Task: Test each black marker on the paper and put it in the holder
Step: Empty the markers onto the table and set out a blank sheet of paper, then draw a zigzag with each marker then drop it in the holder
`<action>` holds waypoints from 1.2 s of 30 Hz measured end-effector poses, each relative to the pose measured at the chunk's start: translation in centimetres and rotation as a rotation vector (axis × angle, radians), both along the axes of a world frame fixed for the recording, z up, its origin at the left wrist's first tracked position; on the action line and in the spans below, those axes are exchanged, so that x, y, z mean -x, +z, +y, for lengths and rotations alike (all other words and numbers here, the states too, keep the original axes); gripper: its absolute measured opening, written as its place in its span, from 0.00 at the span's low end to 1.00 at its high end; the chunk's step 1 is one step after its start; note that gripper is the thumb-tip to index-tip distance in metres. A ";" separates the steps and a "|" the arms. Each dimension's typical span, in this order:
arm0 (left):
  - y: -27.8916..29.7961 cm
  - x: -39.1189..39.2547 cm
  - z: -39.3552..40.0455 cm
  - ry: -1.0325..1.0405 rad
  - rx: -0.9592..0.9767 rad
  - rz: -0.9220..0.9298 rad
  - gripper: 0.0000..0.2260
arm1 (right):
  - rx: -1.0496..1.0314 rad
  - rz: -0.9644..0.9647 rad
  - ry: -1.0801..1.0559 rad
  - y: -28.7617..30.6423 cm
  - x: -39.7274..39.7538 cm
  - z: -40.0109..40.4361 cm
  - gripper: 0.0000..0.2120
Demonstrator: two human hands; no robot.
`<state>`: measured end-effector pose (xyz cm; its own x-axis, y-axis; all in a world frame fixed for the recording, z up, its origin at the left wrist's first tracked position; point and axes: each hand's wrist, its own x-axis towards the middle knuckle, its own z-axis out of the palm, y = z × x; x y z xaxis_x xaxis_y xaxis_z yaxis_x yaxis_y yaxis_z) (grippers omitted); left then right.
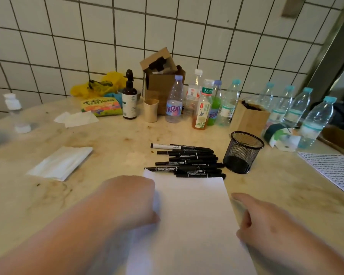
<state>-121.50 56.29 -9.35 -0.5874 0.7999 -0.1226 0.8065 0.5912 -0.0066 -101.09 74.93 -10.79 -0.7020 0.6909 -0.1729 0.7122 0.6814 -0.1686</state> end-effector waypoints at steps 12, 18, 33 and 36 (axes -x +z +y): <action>0.0 -0.6 2.6 -0.086 0.111 0.017 0.06 | -0.080 0.310 0.155 -1.3 8.7 2.9 0.20; 0.0 2.7 4.2 0.011 -0.057 0.004 0.14 | -0.194 0.455 0.133 -3.9 10.8 3.5 0.05; -4.1 6.7 4.9 -0.060 -0.317 -0.100 0.24 | -0.260 0.638 0.238 -4.0 10.5 3.5 0.05; -4.1 6.9 4.9 -0.055 -0.330 -0.153 0.26 | -0.127 0.797 0.167 -3.0 10.5 3.0 0.06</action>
<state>-128.41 61.18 -13.43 -0.5371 0.8410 0.0649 0.8143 0.4968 0.3003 -111.56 77.96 -13.78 -0.6763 0.5475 0.4929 0.2991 0.8155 -0.4955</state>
